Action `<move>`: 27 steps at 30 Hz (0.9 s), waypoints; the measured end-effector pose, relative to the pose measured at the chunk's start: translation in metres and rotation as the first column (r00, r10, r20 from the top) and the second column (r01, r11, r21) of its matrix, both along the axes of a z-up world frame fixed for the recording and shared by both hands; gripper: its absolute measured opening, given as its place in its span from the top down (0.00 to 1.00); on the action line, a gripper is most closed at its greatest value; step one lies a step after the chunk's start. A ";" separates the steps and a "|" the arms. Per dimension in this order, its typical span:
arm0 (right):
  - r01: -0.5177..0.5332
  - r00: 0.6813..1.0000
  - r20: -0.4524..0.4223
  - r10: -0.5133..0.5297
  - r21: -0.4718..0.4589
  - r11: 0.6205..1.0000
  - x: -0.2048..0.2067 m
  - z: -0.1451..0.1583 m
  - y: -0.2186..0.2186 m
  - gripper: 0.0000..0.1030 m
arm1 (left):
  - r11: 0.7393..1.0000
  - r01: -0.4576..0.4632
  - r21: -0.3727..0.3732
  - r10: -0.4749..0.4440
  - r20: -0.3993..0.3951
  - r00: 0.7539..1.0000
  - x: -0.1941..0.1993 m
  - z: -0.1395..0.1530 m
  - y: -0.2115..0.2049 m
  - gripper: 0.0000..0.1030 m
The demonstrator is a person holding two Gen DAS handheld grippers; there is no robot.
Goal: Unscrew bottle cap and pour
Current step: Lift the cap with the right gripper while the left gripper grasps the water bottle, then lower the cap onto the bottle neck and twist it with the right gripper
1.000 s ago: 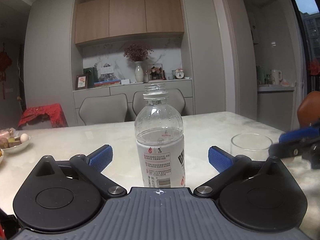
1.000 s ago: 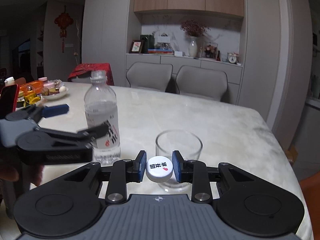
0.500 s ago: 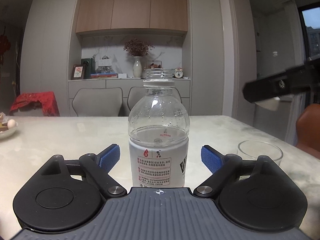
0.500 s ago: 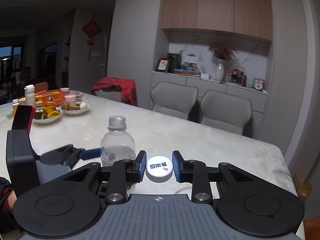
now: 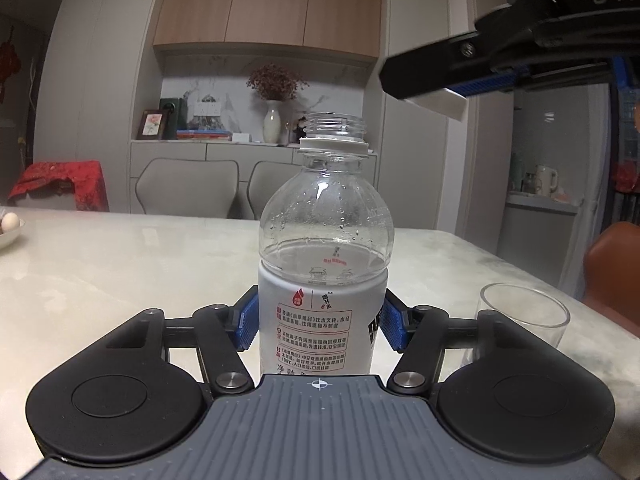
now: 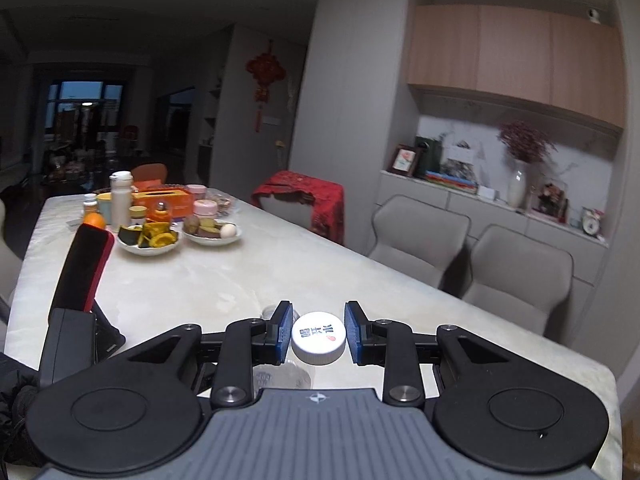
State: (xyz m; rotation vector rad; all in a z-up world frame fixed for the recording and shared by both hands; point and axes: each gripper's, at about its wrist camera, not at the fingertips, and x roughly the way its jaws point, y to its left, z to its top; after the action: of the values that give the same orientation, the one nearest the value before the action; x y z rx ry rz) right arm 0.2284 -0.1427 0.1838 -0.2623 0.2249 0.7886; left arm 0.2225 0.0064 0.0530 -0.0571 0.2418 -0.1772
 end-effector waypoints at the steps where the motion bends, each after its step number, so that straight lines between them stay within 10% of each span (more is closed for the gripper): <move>1: -0.026 1.000 -0.006 0.026 0.004 1.000 0.002 0.002 0.000 0.69 | 1.000 0.000 -0.001 0.000 0.000 1.000 0.000 0.000 0.001 0.42; 27: -0.306 0.936 -0.204 0.287 -0.073 0.949 0.048 0.019 0.018 0.70 | 1.000 0.005 0.006 -0.005 0.001 1.000 -0.002 0.001 -0.001 0.42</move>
State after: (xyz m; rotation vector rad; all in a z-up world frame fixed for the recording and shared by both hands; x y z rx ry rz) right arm 0.2768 -0.1245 0.2027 -0.3232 0.4146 1.1062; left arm 0.2204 0.0052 0.0543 -0.0509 0.2414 -0.1818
